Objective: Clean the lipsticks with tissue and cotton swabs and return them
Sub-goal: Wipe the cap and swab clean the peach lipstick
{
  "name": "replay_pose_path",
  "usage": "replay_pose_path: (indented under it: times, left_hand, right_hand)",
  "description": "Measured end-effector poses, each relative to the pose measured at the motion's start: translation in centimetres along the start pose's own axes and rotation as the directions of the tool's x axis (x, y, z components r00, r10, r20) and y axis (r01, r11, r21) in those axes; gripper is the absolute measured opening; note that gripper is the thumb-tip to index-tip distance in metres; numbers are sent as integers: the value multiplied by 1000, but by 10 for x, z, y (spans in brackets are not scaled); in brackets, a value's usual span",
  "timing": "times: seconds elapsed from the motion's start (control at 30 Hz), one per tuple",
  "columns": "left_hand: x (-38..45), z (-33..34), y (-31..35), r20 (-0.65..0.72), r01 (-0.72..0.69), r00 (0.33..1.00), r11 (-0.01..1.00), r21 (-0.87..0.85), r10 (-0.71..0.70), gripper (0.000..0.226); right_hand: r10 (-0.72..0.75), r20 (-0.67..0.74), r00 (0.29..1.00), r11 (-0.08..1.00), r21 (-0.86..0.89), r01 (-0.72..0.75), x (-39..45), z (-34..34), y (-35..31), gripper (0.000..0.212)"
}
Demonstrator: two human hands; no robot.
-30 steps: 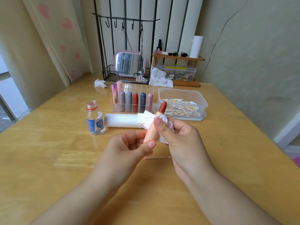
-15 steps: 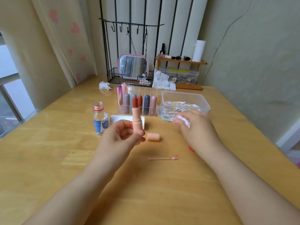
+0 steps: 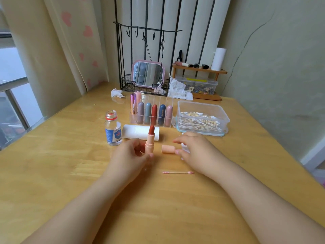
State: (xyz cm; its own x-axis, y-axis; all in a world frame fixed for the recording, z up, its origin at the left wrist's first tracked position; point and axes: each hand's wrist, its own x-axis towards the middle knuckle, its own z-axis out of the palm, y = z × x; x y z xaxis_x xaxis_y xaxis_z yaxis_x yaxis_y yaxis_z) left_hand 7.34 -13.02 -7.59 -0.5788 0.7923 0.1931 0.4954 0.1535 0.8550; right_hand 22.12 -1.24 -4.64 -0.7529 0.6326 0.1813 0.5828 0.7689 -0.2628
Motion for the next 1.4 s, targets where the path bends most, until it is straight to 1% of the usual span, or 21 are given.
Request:
replay_pose_path:
  times: [0.13,0.23,0.3,0.37,0.43,0.5,0.67,0.8,0.83,0.9,0.93,1.0,1.03,1.1,1.13,1.2,1.23,1.3,1.33,1.37,1.4]
  left_hand:
    - [2,1,-5,-2,-7,1000,998,68,7,14]
    - [4,1,-7,5,-14,1000,995,101,13,19]
    - [5,2,-7,0,-11,1000,992,122,11,19]
    - [7,3,-7,-2,12,1000,989,147,-11,17]
    - [8,4,-7,-8,36,999,984,177,-35,18]
    - [8,4,-6,-16,48,999,977,208,-46,20]
    - [2,3,-1,6,52,998,961,272,-56,23]
    - [-2,-6,8,-8,129,991,941,312,-133,47]
    - [-5,-9,13,-9,142,989,933,331,-148,45]
    - [-12,-13,23,2,107,993,928,356,-116,28]
    - [-16,-12,27,8,76,996,936,344,-84,20]
    - [-25,-9,35,36,42,998,967,252,-53,14]
    - [-28,-7,37,70,49,996,983,179,-63,13]
    - [-31,-3,36,192,119,974,993,25,-121,14]
    - [-31,-1,36,267,165,954,984,-75,-139,16]
    - [-33,-1,38,410,265,903,919,-292,-130,22]
    - [-34,-2,40,452,292,886,884,-365,-106,23]
    - [-34,-3,41,462,299,884,845,-443,-70,28]
    - [-33,-3,40,447,303,892,829,-471,-71,31]
    - [-31,-3,38,427,308,900,815,-490,-83,31]
    - [-29,-3,37,407,314,908,805,-504,-100,28]
  right_hand:
    - [-30,49,998,997,-63,33,13,20,-8,29]
    - [-17,46,999,999,-41,19,18,21,-10,23]
    - [-2,-12,1000,997,74,3,15,16,-11,22]
    - [42,-54,998,967,252,-27,6,9,-10,20]
    - [87,-36,996,910,408,-65,-7,3,-12,16]
    - [108,-25,994,866,493,-82,-18,1,-15,18]
    - [207,-57,977,794,594,-134,-33,3,-16,13]
    - [232,-57,971,762,631,-145,-38,2,-16,12]
    - [243,-60,968,755,638,-150,-39,1,-15,12]
    - [243,-43,969,733,662,-155,-40,-1,-14,13]
    - [226,-24,974,715,683,-149,-40,-2,-14,14]
    - [173,16,985,680,722,-131,-41,-4,-14,17]
    - [149,31,988,681,721,-125,-41,-5,-13,18]
    - [114,42,993,709,697,-111,-41,-7,-11,23]
    - [96,34,995,706,703,-92,-40,-7,-10,22]
    - [41,23,999,668,743,-45,-39,-7,-11,21]
    - [8,30,1000,650,759,-28,-40,-8,-12,23]
    - [-45,70,996,641,767,-25,-41,-13,-10,28]
    - [-38,94,995,652,757,-46,-41,-17,-7,32]
    - [16,105,994,670,737,-89,-40,-21,-2,35]
    - [124,77,989,708,691,-143,-37,-24,6,36]
